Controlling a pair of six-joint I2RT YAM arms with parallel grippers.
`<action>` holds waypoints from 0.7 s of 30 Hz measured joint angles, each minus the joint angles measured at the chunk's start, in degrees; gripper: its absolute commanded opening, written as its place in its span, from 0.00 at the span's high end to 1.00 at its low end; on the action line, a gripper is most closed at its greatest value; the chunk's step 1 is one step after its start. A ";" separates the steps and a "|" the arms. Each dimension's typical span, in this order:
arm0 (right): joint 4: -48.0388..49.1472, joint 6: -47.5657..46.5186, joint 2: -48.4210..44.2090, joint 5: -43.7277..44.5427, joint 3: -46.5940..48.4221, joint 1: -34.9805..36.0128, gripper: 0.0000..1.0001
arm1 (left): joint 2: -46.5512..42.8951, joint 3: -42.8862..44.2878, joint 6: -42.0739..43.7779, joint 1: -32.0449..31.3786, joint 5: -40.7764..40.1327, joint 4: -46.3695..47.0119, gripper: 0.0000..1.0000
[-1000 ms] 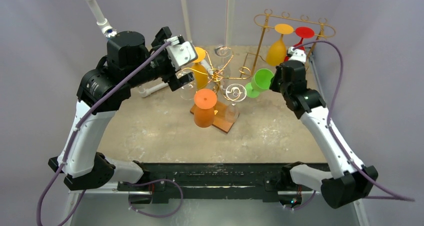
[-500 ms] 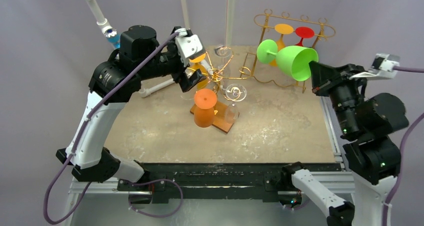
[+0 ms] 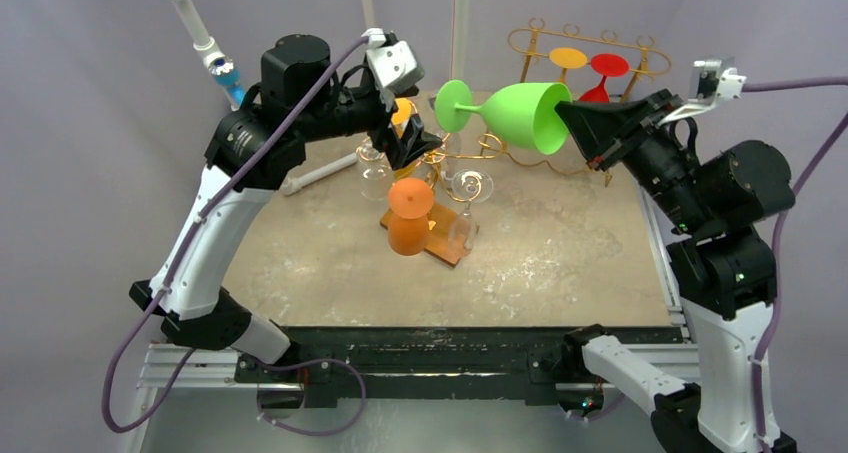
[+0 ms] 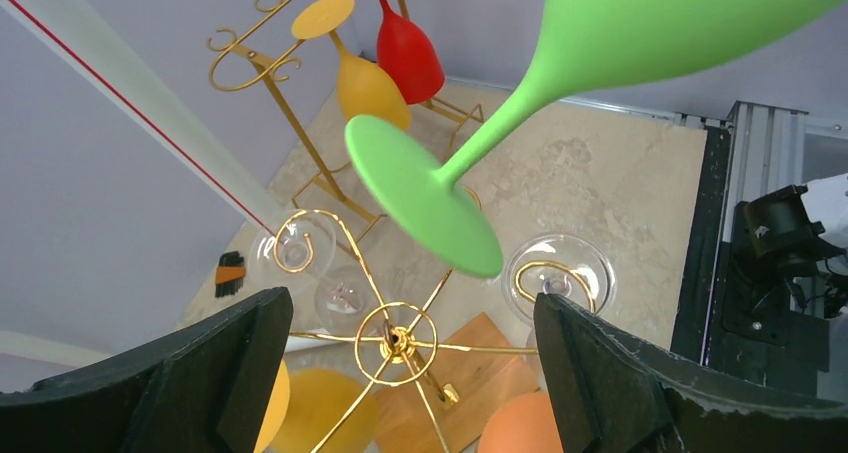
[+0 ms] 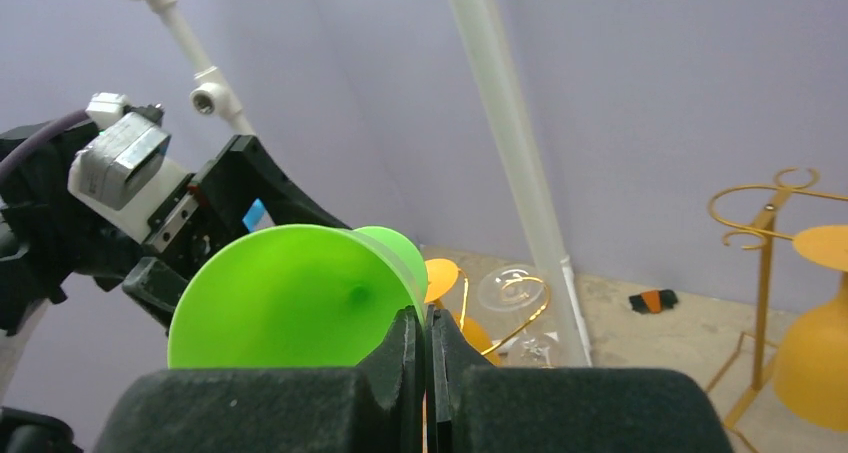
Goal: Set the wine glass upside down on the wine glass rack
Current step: Turn the wine glass upside down at the wine rack.
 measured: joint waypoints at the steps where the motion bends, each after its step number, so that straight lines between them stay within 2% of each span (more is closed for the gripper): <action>1: 0.94 0.33 0.61 -1.22 -0.33 0.00 1.00 | 0.83 0.39 -0.52 0.00 0.24 0.66 0.00; 6: 5.05 2.10 2.14 -5.62 -2.47 0.00 1.00 | 3.50 0.87 -3.15 0.00 0.17 2.29 0.01; 8: 6.19 2.78 2.62 -6.93 -3.23 0.04 1.00 | 4.57 1.81 -3.67 0.00 0.39 2.80 0.10; 10: 7.19 3.21 2.82 -7.76 -3.96 0.04 1.00 | 5.51 2.86 -4.44 0.00 0.70 3.32 0.26; 13: 8.31 3.56 2.54 -8.72 -4.87 0.04 1.00 | 6.03 3.67 -4.85 0.00 1.01 3.76 0.73; 14: 9.16 3.56 2.32 -8.76 -5.27 0.04 1.00 | 6.03 3.76 -5.16 0.00 1.11 3.72 0.86; 15: 9.94 3.52 2.01 -8.79 -5.64 0.02 0.99 | 6.03 3.96 -4.96 0.00 1.03 3.65 0.91; 17: 10.32 3.08 1.01 -9.14 -6.86 -0.09 0.86 | 6.03 4.52 -6.05 0.13 0.46 5.07 1.00; 21: 10.23 3.45 -0.79 -11.74 -9.51 0.20 0.47 | 5.81 5.90 -5.86 0.48 -1.38 7.43 1.00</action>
